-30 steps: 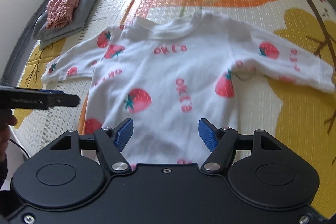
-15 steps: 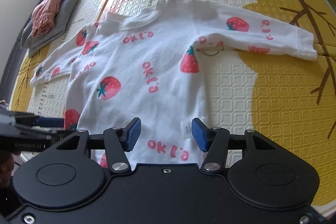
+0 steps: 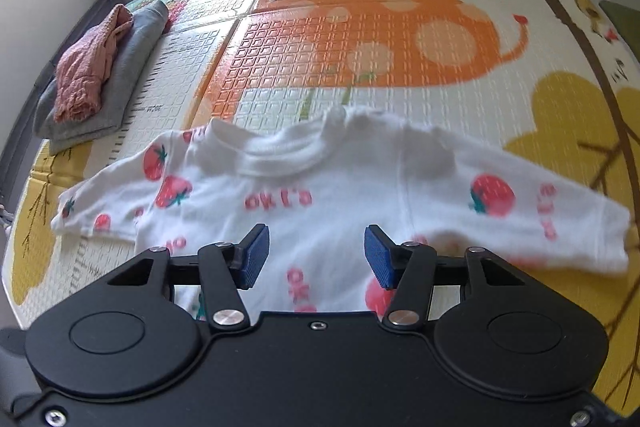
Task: Fold clothes
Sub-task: 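Move both grippers back over the spread shirt toward the hem, then grasp the hem with the left gripper while the right gripper reaches the collar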
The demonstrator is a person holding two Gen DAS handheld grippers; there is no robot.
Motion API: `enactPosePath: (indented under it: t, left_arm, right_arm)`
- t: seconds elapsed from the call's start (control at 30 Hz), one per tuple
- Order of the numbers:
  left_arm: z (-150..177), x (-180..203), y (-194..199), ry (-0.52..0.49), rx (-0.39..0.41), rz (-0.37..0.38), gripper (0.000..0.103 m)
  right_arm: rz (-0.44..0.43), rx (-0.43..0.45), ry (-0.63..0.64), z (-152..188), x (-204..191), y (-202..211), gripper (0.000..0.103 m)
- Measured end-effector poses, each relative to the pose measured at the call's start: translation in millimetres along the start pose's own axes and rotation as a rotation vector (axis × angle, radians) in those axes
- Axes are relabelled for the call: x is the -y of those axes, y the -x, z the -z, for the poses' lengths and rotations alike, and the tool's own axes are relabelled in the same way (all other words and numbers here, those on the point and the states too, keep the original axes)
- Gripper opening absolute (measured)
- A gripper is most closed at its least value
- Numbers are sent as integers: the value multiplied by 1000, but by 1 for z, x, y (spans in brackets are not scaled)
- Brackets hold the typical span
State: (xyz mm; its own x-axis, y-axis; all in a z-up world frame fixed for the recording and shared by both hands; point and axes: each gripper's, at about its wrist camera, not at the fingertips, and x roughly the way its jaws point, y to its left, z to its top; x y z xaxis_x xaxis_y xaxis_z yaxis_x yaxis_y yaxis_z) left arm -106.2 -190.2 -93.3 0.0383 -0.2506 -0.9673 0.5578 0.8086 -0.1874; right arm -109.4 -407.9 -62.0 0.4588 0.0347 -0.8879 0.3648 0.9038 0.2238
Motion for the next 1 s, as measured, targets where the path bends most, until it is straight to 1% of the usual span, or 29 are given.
enactPosePath:
  t: [0.03, 0.07, 0.1, 0.3, 0.47, 0.7, 0.8, 0.87, 0.93, 0.97, 1.0]
  left_arm:
    - [0, -1, 0, 3, 0, -5, 34]
    - [-1, -2, 1, 7, -2, -5, 26]
    - [-1, -2, 1, 13, -4, -1, 21]
    - [1, 1, 3, -7, -9, -15, 17]
    - [4, 6, 6, -31, -22, -30, 14]
    - [8, 8, 8, -63, -36, -42, 14]
    - [10, 11, 9, -84, -40, -49, 14]
    - [11, 14, 13, -96, -23, -51, 14]
    - [12, 17, 21, -108, 11, -41, 16]
    - [12, 19, 24, -122, 22, -36, 20]
    - [12, 22, 27, -136, 33, -32, 29]
  right_arm:
    - [2, -5, 1, -4, -1, -5, 51]
    - [5, -10, 3, -8, -2, -9, 51]
    - [7, -14, 4, -10, -3, -13, 51]
    - [24, -39, 11, -24, -7, -38, 50]
    - [49, -62, -6, -34, -3, -57, 48]
    - [68, -84, -38, -41, 4, -73, 46]
    - [92, -95, -36, -44, 3, -76, 46]
    - [105, -98, -36, -46, 2, -77, 46]
    - [114, -100, -39, -47, 1, -78, 46]
    - [115, -100, -39, -47, 1, -78, 46]
    - [114, -99, -39, -47, 1, -78, 46]
